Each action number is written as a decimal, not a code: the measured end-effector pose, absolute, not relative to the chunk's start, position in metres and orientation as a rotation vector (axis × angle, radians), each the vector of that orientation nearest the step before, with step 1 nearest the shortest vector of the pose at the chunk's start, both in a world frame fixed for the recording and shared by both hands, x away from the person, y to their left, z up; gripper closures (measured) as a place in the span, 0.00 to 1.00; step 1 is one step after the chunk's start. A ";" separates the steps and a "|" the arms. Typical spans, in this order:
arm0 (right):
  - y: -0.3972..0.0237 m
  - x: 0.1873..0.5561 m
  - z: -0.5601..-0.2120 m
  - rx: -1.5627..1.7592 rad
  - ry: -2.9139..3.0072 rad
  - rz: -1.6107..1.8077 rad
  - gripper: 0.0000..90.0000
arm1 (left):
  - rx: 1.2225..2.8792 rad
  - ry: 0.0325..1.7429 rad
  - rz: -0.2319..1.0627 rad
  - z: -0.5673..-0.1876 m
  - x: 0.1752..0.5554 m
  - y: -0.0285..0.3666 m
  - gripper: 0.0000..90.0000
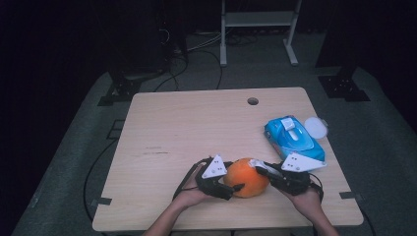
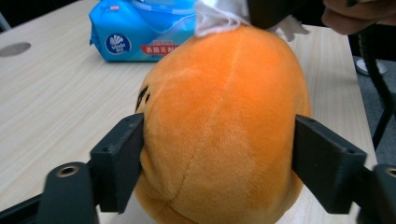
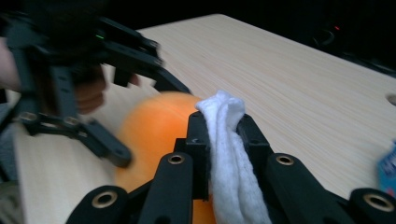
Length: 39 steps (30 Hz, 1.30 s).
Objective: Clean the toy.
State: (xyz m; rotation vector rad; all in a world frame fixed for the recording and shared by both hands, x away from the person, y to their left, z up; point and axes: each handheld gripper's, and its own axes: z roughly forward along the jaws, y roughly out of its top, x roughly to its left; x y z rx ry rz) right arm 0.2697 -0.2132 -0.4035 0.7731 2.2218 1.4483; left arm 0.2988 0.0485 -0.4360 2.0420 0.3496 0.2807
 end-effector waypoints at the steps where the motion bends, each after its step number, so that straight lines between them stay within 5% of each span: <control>1: -0.211 0.268 -0.402 0.755 2.228 1.456 0.86 | 2.041 0.345 0.284 -0.436 0.299 0.048 0.27; 5: -0.218 0.272 -0.407 0.781 2.222 1.402 0.86 | 2.029 0.331 0.244 -0.436 0.301 0.055 0.29; 11: -0.239 0.283 -0.419 0.898 2.228 1.380 0.86 | 2.020 0.366 0.168 -0.440 0.306 0.055 0.16; 19: -0.211 0.269 -0.399 0.764 2.209 1.534 0.86 | 2.003 0.368 0.267 -0.433 0.300 0.050 0.37; 32: -0.210 0.269 -0.395 0.786 2.224 1.585 0.86 | 1.977 0.334 0.308 -0.418 0.291 0.045 0.40; 39: -0.213 0.275 -0.407 0.805 2.243 1.485 0.86 | 1.933 0.362 0.207 -0.430 0.305 0.053 0.21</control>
